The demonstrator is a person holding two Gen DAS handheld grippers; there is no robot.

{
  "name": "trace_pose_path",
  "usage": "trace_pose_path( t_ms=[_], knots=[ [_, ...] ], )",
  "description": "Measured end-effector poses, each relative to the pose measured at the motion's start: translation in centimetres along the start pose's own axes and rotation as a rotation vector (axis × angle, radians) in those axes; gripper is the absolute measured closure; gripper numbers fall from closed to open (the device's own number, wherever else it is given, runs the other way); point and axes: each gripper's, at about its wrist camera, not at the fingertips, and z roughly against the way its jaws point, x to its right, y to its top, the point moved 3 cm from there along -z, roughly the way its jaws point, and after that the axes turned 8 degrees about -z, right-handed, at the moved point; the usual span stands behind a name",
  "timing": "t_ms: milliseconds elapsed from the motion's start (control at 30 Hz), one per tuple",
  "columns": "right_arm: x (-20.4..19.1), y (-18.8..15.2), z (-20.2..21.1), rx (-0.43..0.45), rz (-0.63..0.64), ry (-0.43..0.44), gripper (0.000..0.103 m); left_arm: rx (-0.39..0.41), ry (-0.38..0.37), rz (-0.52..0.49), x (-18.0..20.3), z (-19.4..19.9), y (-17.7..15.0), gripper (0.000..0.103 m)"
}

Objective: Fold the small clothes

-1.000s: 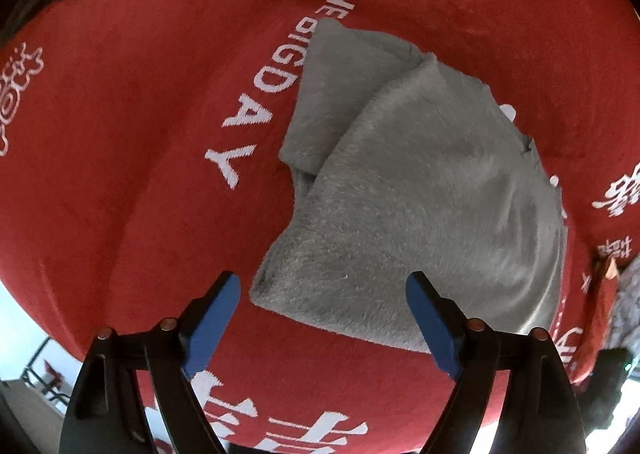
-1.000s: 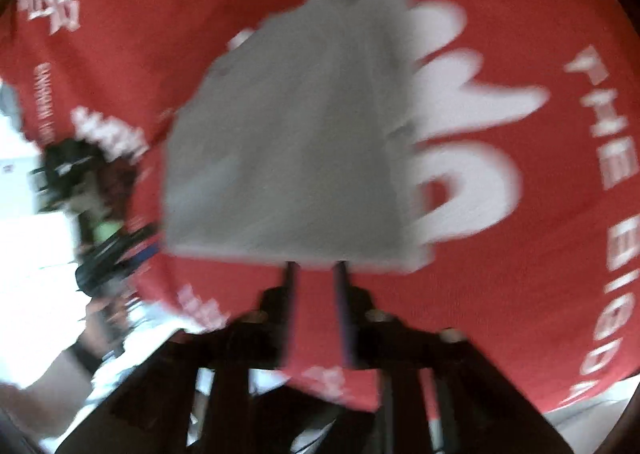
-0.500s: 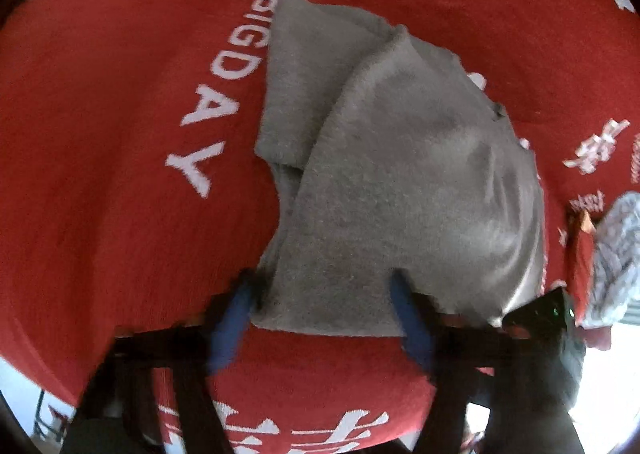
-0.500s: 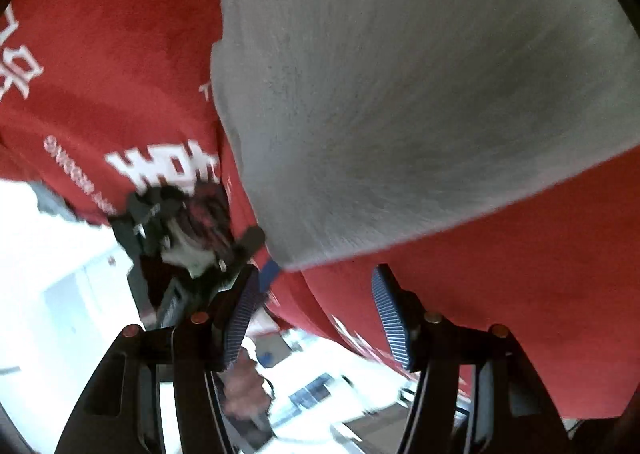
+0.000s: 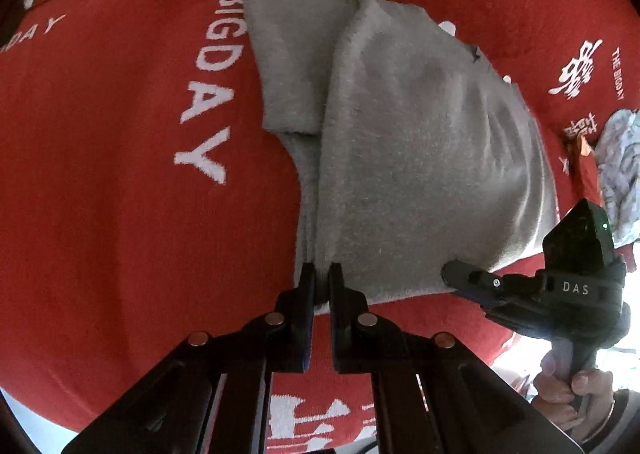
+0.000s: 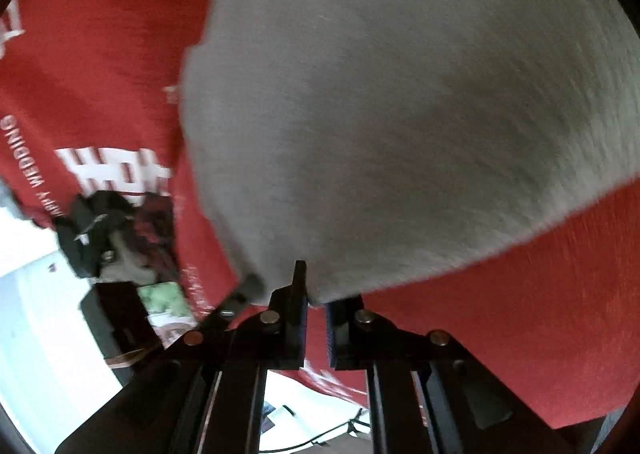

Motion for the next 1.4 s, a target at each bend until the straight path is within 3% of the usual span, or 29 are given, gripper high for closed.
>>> trace_pose_path(
  t_ms=[100, 167, 233, 333, 467, 600, 700, 800, 933, 1000, 1033, 1067, 1100, 1133, 1167, 1267, 1400],
  knots=[
    [-1.7, -0.9, 0.0, -0.059, 0.079, -0.076, 0.093, 0.013, -0.007, -0.015, -0.2, 0.9, -0.3, 0.095],
    [-3.9, -2.3, 0.0, -0.134, 0.184, -0.112, 0.091, 0.045, 0.002, -0.025, -0.4, 2.0, -0.4, 0.095],
    [-6.9, -3.4, 0.0, -0.155, 0.315, -0.145, 0.091, 0.068, 0.01, -0.021, -0.7, 2.7, -0.4, 0.095],
    [-11.5, -1.9, -0.7, -0.07, 0.437, -0.175, 0.091, 0.08, 0.027, 0.029, -2.0, 3.4, -0.3, 0.095],
    [-15.5, 3.4, -3.0, 0.066, 0.432, -0.223, 0.091, 0.101, 0.079, 0.07, -3.8, 3.8, -0.1, 0.095],
    [-18.5, 7.2, -6.4, 0.157, 0.504, -0.314, 0.091, 0.105, 0.103, 0.105, -4.9, 3.6, 0.0, 0.095],
    [-18.5, 8.2, -9.3, 0.124, 0.515, -0.353, 0.091, 0.088, 0.139, 0.105, -5.5, 3.3, -0.1, 0.095],
    [-19.4, 7.1, -10.3, 0.139, 0.605, -0.408, 0.091, 0.082, 0.146, 0.123, -5.9, 3.1, -0.2, 0.095],
    [-19.8, 4.8, -11.2, 0.023, 0.691, -0.399, 0.091, 0.075, 0.155, 0.13, -5.9, 3.0, 0.1, 0.095],
    [-19.5, 3.8, -10.7, 0.01, 0.715, -0.406, 0.091, 0.08, 0.153, 0.131, -5.7, 3.0, 0.3, 0.095],
    [-19.3, 3.4, -10.2, 0.012, 0.709, -0.391, 0.091, 0.081, 0.154, 0.131, -5.6, 3.1, 0.4, 0.088],
    [-19.1, 3.1, -9.7, 0.009, 0.694, -0.376, 0.091, 0.081, 0.152, 0.133, -5.5, 3.1, 0.5, 0.04],
    [-18.8, 2.9, -9.1, 0.003, 0.665, -0.352, 0.091, 0.078, 0.156, 0.14, -5.5, 3.1, 0.5, 0.009],
    [-18.2, 2.7, -8.3, -0.001, 0.635, -0.331, 0.091, 0.096, 0.174, 0.152, -5.5, 3.5, 0.4, 0.002],
    [-18.3, 2.6, -8.2, -0.003, 0.619, -0.323, 0.088, 0.118, 0.186, 0.151, -5.3, 3.9, 0.5, 0.002],
    [-16.8, 1.5, -6.9, -0.007, 0.576, -0.306, 0.055, 0.107, 0.209, 0.135, -4.9, 3.8, 0.8, 0.002],
    [-14.4, 1.0, -4.1, -0.005, 0.513, -0.286, 0.051, 0.09, 0.238, 0.105, -4.1, 3.5, 1.2, 0.002]
  ],
)
